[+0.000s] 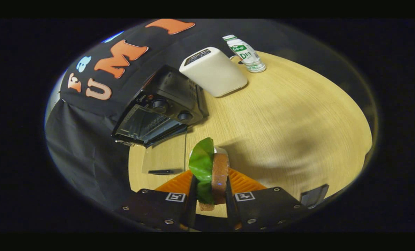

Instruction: Open the toaster oven, put the food inside, and close the toaster oven door.

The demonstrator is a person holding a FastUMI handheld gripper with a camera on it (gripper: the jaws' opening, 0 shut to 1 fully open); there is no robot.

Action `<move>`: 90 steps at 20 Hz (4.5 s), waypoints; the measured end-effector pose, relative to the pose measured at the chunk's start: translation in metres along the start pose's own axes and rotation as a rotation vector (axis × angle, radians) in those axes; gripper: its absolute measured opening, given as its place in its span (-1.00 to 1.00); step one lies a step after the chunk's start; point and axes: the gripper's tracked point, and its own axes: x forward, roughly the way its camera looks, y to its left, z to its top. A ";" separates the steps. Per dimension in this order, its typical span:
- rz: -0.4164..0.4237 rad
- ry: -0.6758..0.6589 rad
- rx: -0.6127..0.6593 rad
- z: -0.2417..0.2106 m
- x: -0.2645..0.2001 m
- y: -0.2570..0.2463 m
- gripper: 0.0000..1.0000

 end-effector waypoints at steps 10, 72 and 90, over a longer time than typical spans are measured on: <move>0.121 -0.192 0.036 0.047 -0.023 0.090 -0.27; -0.139 -0.229 -0.384 -0.029 0.095 0.154 0.95; -0.228 0.088 -0.504 -0.113 0.141 0.123 0.95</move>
